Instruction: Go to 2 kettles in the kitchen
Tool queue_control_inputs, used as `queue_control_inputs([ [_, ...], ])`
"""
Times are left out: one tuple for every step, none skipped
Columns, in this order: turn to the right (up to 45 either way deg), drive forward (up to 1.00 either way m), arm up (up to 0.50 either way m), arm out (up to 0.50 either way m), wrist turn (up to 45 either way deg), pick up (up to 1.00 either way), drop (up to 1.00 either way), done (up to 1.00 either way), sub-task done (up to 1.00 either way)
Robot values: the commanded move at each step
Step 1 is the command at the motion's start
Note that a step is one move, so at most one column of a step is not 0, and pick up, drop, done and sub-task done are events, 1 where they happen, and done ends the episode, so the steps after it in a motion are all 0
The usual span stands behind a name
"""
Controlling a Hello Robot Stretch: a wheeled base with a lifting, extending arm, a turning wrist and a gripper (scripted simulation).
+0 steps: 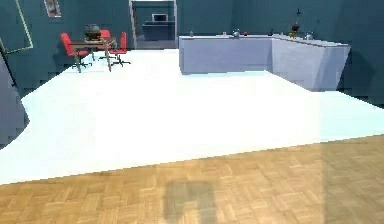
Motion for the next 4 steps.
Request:
queue_control_inputs([
  [0.0,0.35,0.00,0.00,0.0,0.00,0.00,0.00,0.00],
  [24.0,0.00,0.00,0.00,0.0,0.00,0.00,0.00,0.00],
  [0.0,1.00,0.00,0.00,0.0,0.00,0.00,0.00,0.00],
  [0.0,1.00,0.00,0.00,0.0,0.00,0.00,0.00,0.00],
])
